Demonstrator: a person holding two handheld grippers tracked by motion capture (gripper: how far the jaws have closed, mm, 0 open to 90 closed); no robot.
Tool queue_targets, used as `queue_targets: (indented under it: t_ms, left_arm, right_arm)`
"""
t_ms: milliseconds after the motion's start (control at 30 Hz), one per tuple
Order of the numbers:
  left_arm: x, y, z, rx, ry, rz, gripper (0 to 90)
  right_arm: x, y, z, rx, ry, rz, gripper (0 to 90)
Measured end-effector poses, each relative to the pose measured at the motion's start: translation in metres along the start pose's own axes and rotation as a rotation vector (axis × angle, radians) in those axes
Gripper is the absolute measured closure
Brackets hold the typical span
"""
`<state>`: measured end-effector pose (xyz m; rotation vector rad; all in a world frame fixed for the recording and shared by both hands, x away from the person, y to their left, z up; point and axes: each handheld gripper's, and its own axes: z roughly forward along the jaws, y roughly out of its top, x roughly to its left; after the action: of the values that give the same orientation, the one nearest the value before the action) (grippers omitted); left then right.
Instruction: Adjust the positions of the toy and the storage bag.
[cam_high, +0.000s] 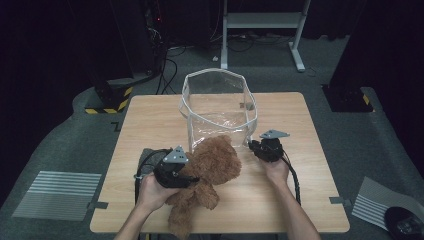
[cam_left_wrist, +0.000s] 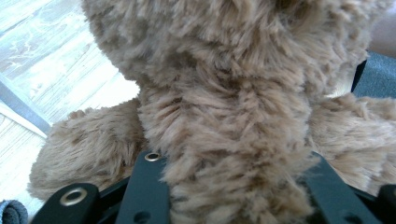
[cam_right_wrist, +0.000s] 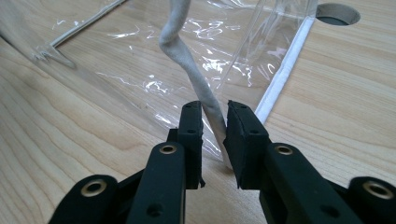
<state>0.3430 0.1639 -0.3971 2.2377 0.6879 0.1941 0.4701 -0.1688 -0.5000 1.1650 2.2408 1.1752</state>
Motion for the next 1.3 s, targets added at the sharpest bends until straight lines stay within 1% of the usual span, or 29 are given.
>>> queue_targets:
  t_ms: [133,267,400,467,533,833,933,1300]
  left_arm:
    - [0.0,0.0,-0.001,-0.003,0.002,-0.001,64.9]
    - [0.0,0.0,-0.002,-0.007,0.001,-0.002,64.7]
    - [0.0,0.0,-0.005,-0.011,-0.001,0.0,64.5]
    - [0.0,0.0,-0.006,-0.012,0.0,-0.002,64.4]
    - [0.0,0.0,-0.007,-0.016,-0.001,-0.006,64.4]
    - [0.0,0.001,-0.007,-0.014,-0.005,-0.005,64.0]
    - [-0.001,0.002,-0.007,-0.016,-0.006,-0.004,64.0]
    - [-0.004,0.002,-0.022,-0.042,-0.007,-0.003,64.0]
  right_arm:
    - [0.001,0.0,-0.001,0.011,-0.01,-0.051,84.3]
    - [0.002,-0.001,-0.002,0.011,-0.015,-0.07,87.1]
    - [0.004,-0.002,-0.003,0.01,-0.024,-0.095,88.0]
    - [0.004,-0.002,-0.004,0.009,-0.021,-0.097,88.1]
    - [0.006,-0.003,-0.004,0.009,-0.022,-0.109,88.2]
    - [0.011,-0.009,-0.013,0.011,-0.023,-0.158,88.3]
    - [0.015,-0.012,-0.017,0.011,-0.023,-0.187,88.4]
    - [0.027,-0.027,-0.034,-0.002,-0.007,-0.237,88.5]
